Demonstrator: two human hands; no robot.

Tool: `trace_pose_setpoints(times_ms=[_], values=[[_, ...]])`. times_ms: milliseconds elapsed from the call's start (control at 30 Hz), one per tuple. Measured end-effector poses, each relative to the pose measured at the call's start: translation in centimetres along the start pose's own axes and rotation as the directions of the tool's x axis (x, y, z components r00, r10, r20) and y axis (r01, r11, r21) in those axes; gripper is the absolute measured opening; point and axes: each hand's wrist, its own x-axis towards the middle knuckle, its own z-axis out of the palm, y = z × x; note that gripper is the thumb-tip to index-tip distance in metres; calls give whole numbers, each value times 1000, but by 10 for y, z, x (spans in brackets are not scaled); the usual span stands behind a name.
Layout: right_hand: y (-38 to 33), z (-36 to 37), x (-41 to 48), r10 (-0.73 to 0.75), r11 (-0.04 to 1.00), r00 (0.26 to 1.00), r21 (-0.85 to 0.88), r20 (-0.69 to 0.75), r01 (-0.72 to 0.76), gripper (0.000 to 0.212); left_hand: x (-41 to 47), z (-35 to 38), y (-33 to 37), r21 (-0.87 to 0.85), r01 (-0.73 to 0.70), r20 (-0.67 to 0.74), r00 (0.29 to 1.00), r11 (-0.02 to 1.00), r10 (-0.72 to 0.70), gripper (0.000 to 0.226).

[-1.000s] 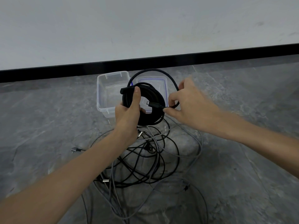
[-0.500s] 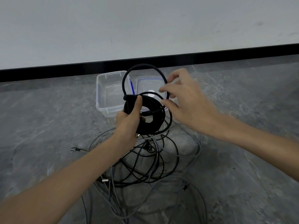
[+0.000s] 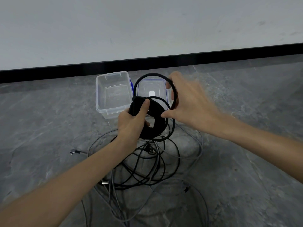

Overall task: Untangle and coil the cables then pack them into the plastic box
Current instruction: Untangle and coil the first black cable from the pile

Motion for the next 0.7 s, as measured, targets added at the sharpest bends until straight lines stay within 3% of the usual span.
trace_pose_setpoints(times_ms=[333,533,600,633,700], values=[[17,15,3,279,925,957,242,85,-291,68,0,-2,6,159,-136,30,991,978,133,32],[10,23,1,215,945,976,244,34,-217,57,-1,0,4,126,-96,45,995,987,91,24],[7,18,3,143,952,980,251,141,-175,52,0,-4,3,113,-59,72,996,992,51,24],[7,11,5,97,946,960,277,262,-171,48,1,-7,4,98,-42,102,994,994,32,27],[14,-12,11,-17,876,810,400,586,-271,47,2,-13,4,61,-16,183,983,998,4,31]])
